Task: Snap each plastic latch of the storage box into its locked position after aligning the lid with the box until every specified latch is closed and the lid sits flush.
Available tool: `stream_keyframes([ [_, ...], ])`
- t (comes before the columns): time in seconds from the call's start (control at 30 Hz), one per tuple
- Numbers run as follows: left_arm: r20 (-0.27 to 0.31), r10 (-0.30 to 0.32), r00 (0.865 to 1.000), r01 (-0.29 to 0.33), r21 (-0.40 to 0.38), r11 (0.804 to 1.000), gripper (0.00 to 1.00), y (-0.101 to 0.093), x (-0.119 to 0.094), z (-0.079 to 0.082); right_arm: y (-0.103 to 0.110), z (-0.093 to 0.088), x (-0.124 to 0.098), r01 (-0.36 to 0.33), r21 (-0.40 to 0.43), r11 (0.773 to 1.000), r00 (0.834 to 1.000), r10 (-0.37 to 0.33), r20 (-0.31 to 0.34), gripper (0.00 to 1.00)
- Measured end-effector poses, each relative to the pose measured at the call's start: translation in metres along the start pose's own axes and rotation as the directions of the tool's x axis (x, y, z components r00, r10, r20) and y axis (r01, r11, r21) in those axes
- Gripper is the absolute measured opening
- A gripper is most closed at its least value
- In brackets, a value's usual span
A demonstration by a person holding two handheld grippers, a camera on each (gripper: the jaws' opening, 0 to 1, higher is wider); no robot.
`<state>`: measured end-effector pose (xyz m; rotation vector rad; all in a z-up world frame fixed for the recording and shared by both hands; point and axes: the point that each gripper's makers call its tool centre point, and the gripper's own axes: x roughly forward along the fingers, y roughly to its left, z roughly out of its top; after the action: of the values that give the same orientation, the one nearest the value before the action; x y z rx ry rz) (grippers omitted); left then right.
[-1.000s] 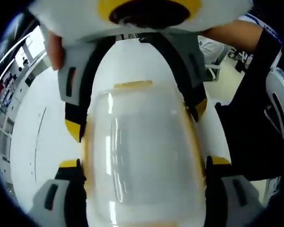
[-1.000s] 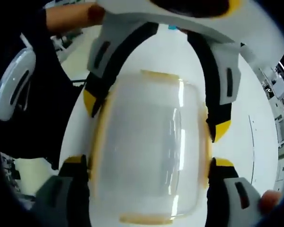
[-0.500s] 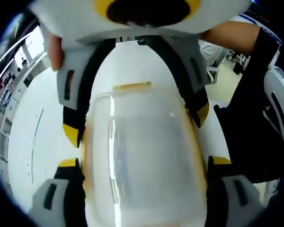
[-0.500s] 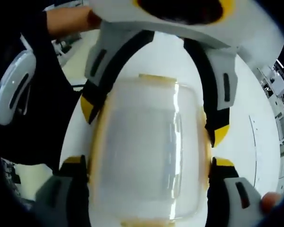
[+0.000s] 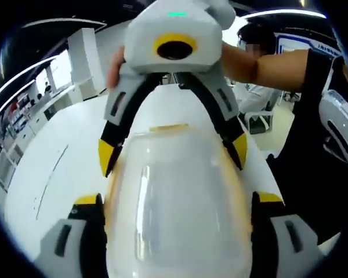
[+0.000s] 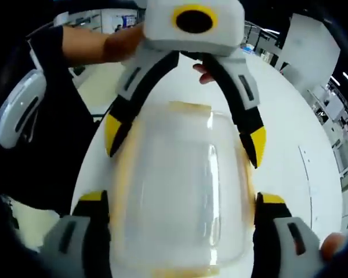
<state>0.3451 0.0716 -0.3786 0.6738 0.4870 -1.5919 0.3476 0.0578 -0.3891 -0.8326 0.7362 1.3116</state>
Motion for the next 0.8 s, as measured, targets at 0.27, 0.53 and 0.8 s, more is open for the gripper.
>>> stream_keyframes([
  [0.27,0.103,0.193,0.976,-0.184,-0.086,0.979,1.0,0.017,-0.036,0.001,-0.006,0.023,-0.029,0.2,0.035,0.979,0.959,-0.203,0.2,1.0],
  [0.53,0.37,0.445,0.816,-0.323,-0.346,0.881,1.0,0.019,-0.092,-0.013,-0.006,-0.001,-0.067,0.313,0.347,0.884,0.753,-0.453,0.477,1.0],
  [0.8,0.406,0.573,0.712,-0.379,-0.465,0.8,1.0,0.005,-0.1,-0.044,0.002,-0.021,-0.078,0.338,0.526,0.78,0.556,-0.617,0.558,1.0],
])
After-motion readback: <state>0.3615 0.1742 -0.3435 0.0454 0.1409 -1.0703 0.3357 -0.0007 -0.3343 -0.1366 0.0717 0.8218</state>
